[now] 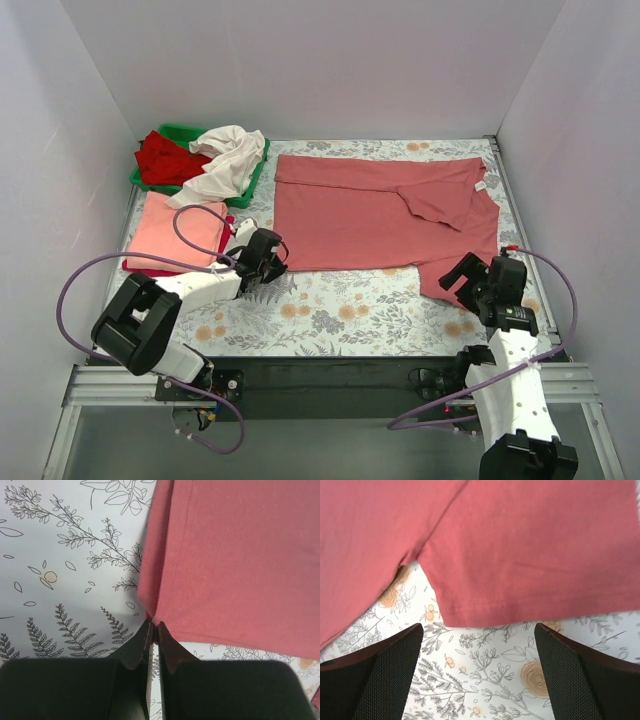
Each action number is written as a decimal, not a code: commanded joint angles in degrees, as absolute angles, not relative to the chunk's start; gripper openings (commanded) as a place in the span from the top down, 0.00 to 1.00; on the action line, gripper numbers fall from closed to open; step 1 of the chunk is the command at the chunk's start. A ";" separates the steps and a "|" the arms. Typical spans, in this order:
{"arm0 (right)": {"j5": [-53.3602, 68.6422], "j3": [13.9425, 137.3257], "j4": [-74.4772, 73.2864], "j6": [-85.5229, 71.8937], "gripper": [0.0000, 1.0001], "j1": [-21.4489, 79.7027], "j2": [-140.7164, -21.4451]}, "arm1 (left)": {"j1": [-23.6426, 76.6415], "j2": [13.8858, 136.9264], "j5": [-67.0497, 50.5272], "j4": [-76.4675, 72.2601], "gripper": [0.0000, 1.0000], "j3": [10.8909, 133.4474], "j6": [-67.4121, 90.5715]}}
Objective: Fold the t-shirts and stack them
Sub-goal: Fold the tshirt
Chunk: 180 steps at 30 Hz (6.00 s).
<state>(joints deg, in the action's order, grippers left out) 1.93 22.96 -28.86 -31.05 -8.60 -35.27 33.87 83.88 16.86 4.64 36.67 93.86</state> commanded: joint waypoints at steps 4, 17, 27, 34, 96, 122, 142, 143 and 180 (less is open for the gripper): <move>7.03 18.55 -27.44 -39.37 0.05 -8.79 -40.33 | 33.75 80.33 19.60 4.57 1.00 35.51 92.81; -1.93 16.87 -20.30 -40.34 0.44 -8.96 -47.02 | 33.66 79.63 20.21 4.39 1.00 35.16 92.37; -5.63 17.05 -15.91 -36.39 0.95 -8.96 -48.43 | 33.66 79.54 21.09 4.92 1.00 35.60 92.02; -2.11 21.26 -15.03 -31.38 0.99 -8.96 -47.11 | 33.14 79.98 17.76 4.74 1.00 37.26 91.06; 1.67 91.93 -16.00 -28.21 0.99 -2.90 -110.64 | 16.79 121.36 7.12 11.86 0.96 89.64 74.89; 6.51 93.53 -16.79 -17.14 0.02 -1.14 -114.87 | 18.98 118.39 -8.61 7.57 0.08 88.42 73.47; 0.27 112.84 -16.09 -18.64 0.02 -2.11 -134.11 | 19.07 121.99 -6.24 6.06 0.06 81.21 73.74; -1.65 115.29 -15.65 -18.28 0.02 -2.54 -135.60 | 18.99 121.99 -5.89 6.24 0.05 80.95 73.65; 6.59 74.17 -8.26 -20.22 0.02 -3.08 -113.28 | 21.62 129.82 -12.74 16.61 0.04 93.71 65.21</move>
